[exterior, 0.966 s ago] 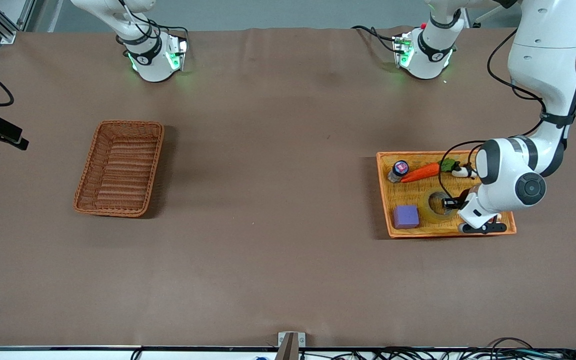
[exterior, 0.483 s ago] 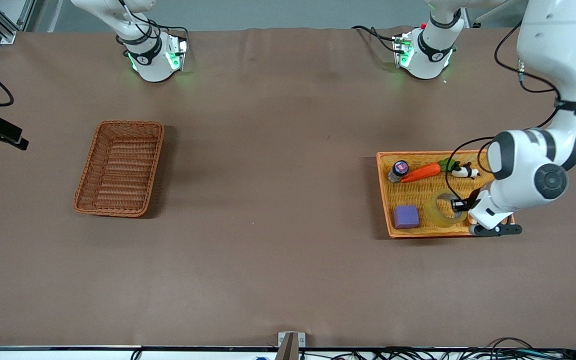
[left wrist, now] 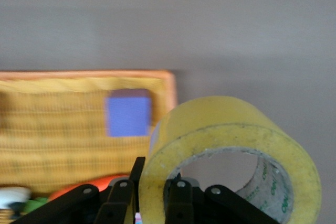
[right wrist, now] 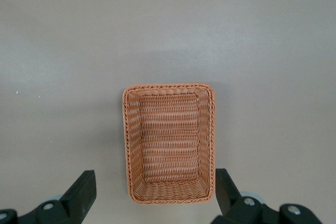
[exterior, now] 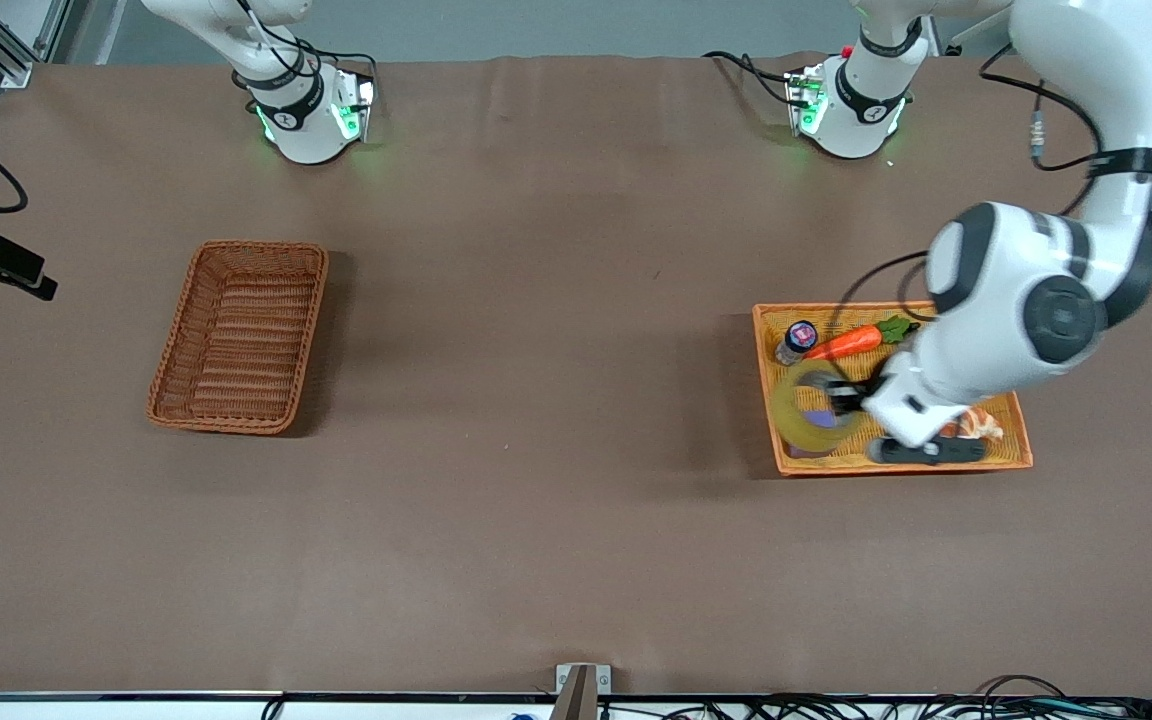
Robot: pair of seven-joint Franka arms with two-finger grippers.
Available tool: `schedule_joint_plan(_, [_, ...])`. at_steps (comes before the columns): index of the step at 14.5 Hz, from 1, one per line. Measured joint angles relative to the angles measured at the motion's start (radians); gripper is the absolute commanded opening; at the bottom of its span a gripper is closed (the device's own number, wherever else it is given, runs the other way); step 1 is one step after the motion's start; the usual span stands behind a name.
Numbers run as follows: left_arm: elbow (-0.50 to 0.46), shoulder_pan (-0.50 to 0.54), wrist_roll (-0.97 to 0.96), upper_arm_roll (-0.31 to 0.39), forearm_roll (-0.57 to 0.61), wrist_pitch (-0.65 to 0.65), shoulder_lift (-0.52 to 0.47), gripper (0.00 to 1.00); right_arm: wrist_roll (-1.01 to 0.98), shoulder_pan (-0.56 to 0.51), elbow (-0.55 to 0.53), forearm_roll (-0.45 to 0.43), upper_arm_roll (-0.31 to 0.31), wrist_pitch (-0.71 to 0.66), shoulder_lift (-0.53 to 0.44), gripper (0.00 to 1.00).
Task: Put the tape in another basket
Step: 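Carry the tape roll with the left gripper toward the table middle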
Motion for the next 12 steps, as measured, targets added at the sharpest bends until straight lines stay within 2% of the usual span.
schedule_joint_plan(2, [0.019, -0.019, -0.092, -0.080, 0.014, 0.001, 0.044, 0.01, 0.000, 0.000, 0.000, 0.000, 0.000, 0.000, 0.000, 1.00])
schedule_joint_plan(6, [0.137, -0.164, -0.378, -0.176, 0.180, 0.011, 0.212, 0.01, 0.000, 0.000, 0.000, 0.000, -0.001, 0.000, 0.000, 1.00])
schedule_joint_plan(9, [0.250, -0.312, -0.477, -0.175, 0.222, 0.047, 0.340, 0.01, 0.000, -0.001, 0.000, 0.000, -0.001, 0.000, 0.001, 1.00])
schedule_joint_plan(12, [0.313, -0.465, -0.532, -0.087, 0.223, 0.108, 0.422, 0.02, 0.000, 0.000, 0.000, 0.000, 0.000, 0.000, 0.001, 1.00])
